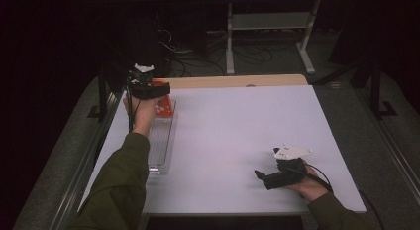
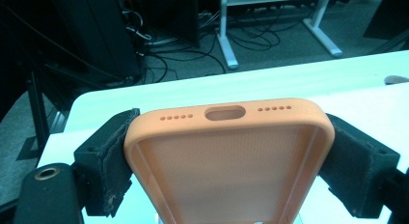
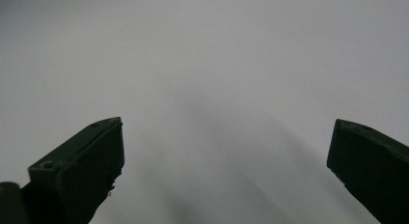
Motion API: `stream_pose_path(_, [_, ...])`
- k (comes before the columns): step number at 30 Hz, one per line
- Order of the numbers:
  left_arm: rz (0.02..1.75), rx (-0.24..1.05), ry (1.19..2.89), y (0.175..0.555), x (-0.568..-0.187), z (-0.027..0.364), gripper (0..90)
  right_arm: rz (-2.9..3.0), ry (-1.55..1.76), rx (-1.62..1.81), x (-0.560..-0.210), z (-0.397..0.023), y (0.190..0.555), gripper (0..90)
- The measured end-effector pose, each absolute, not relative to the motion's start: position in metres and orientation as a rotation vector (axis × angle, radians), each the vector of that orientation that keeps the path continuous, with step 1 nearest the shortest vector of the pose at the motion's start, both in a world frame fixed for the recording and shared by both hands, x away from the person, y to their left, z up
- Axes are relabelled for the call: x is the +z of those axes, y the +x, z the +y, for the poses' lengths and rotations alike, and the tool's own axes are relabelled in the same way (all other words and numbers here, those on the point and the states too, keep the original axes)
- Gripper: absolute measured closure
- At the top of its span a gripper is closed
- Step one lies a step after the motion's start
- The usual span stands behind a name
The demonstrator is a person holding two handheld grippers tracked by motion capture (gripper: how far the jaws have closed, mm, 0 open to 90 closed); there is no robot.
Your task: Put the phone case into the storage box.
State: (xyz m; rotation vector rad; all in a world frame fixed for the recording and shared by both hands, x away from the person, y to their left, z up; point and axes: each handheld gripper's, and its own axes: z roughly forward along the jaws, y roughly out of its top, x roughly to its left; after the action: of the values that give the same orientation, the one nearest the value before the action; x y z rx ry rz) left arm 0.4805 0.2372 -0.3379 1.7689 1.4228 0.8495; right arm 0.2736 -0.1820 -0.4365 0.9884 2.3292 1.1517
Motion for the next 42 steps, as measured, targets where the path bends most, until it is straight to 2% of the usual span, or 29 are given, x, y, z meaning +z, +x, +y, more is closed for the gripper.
stream_pose_path(16, [1.468,0.866,1.824,0.489,-0.352,0.23,14.8,2.328,1.005,1.165,-0.436,-0.182,0.273,0.0])
stream_pose_path(31, [1.485,0.875,1.79,0.496,-0.357,0.23,13.8,2.332,0.995,1.156,-0.437,-0.182,0.273,0.0])
stream_pose_path(42, [1.476,0.876,1.787,0.498,-0.358,0.231,3.1,2.334,0.996,1.16,-0.437,-0.182,0.273,0.0])
